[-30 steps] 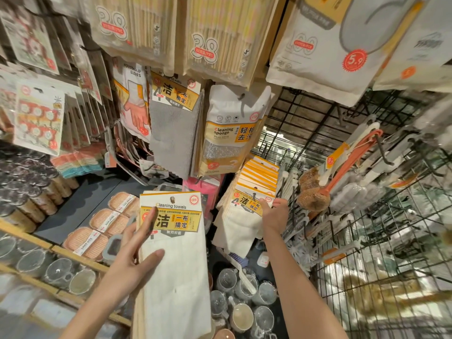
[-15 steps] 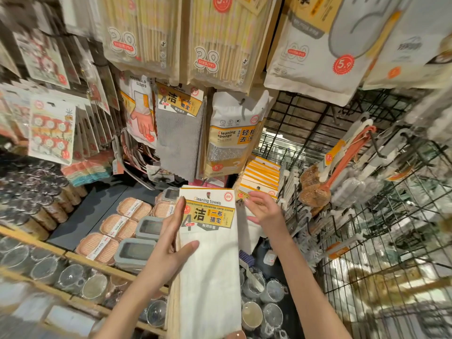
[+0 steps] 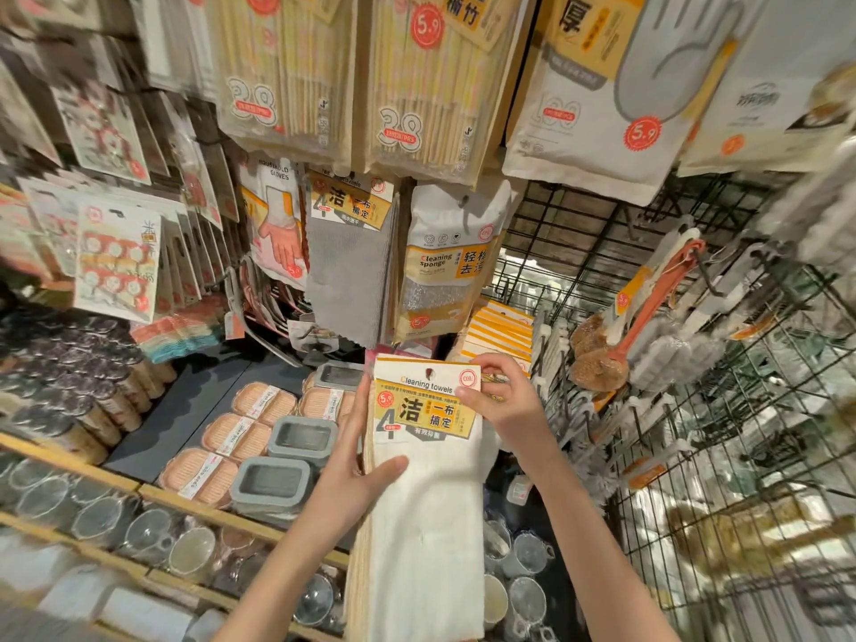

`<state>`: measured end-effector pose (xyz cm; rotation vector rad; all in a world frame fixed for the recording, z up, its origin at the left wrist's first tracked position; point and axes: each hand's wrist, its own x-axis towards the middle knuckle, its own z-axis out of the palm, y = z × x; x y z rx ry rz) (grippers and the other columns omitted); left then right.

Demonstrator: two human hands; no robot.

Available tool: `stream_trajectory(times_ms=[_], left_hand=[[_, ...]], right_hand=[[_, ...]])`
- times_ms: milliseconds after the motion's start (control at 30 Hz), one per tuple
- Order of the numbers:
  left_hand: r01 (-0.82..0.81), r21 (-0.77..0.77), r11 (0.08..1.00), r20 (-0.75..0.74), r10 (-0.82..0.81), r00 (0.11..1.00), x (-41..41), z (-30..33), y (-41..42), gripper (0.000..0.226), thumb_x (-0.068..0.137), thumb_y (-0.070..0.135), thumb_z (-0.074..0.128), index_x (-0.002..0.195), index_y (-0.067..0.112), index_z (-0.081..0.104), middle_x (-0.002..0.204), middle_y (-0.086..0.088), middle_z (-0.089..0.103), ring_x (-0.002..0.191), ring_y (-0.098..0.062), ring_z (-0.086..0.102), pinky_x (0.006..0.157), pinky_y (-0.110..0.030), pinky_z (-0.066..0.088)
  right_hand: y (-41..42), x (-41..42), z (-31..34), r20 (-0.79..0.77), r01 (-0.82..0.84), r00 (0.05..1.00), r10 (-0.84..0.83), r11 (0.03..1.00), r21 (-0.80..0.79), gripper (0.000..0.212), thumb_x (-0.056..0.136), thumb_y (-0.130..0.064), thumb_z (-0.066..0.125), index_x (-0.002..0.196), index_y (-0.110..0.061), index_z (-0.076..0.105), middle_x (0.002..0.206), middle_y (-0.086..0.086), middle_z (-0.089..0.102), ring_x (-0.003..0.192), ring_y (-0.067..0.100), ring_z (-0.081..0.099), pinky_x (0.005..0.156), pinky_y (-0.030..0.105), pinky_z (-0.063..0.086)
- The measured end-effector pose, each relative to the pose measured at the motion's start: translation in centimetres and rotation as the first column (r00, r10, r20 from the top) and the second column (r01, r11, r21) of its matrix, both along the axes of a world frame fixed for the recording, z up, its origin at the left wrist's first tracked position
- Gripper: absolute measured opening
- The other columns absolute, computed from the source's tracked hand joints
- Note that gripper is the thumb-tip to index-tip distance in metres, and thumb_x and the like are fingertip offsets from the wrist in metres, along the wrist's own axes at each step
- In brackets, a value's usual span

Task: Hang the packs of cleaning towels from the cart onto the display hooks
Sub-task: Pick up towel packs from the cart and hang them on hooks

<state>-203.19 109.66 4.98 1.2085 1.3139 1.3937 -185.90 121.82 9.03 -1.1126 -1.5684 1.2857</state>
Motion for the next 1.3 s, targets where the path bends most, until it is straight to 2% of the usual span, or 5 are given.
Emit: stream_trajectory(times_ms=[300,700,967,1133,1300], left_hand=[[0.042,-0.055,0.998,-0.002,-0.043,0.999,-0.4,-0.4,0.1,0.096,0.078,0.009,0.077,0.148,0.042,0.02,0.151,0.013,0.037,0.137,-0.015,0.041,0.112,-0.051,0.034],[0.021,-0.052,0.998,0.031,-0.019,0.999,-0.3,0.2,0.4,0.068,0.092,0.024,0.059,0.141,0.055,0.023,0.135,0.054,0.027,0.13,0.026,0.02,0.093,0.007,0.025],[-0.112,-0.052,0.992,0.026,0.114,0.993,-2.2,-0.3,0.6,0.072,0.097,-0.004,0.045,0.137,0.052,0.021,0.136,0.048,0.025,0.126,0.03,0.022,0.093,0.007,0.025],[-0.173,-0.026,0.985,-0.043,0.172,0.984,-4.0,-0.5,0.3,0.07,0.096,-0.004,0.047,0.141,0.044,0.023,0.145,0.036,0.025,0.13,0.024,0.024,0.098,0.005,0.024],[-0.225,-0.028,0.974,-0.085,0.222,0.971,-5.4,-0.7,-0.1,0.069,0.096,-0.005,0.046,0.141,0.043,0.023,0.145,0.032,0.025,0.128,0.026,0.025,0.098,0.005,0.023]], right_hand=[[-0.4,0.4,0.7,-0.023,-0.002,1.0,0.001,0.998,-0.06,0.032,0.077,-0.001,0.074,0.091,-0.016,0.049,0.095,0.012,0.062,0.086,0.019,0.062,0.075,0.035,0.055],[0.9,1.9,0.7,0.008,0.054,0.999,-0.054,0.985,-0.166,0.031,0.084,0.007,0.062,0.088,-0.015,0.04,0.089,0.009,0.065,0.062,0.008,0.066,0.045,0.018,0.047],[1.8,4.5,-1.6,0.067,0.21,0.977,-0.201,0.962,-0.175,0.029,0.087,-0.001,0.063,0.088,-0.022,0.043,0.097,0.016,0.069,0.075,0.025,0.064,0.064,0.041,0.045],[3.2,4.5,-3.6,0.005,0.275,0.96,-0.279,0.945,-0.174,0.03,0.085,0.002,0.063,0.087,-0.024,0.048,0.112,0.016,0.063,0.099,0.028,0.065,0.056,0.021,0.054],[4.9,4.1,-6.9,-0.005,0.326,0.942,-0.334,0.922,-0.209,0.033,0.085,0.006,0.061,0.086,-0.024,0.049,0.113,0.021,0.063,0.1,0.033,0.064,0.067,0.035,0.055]])
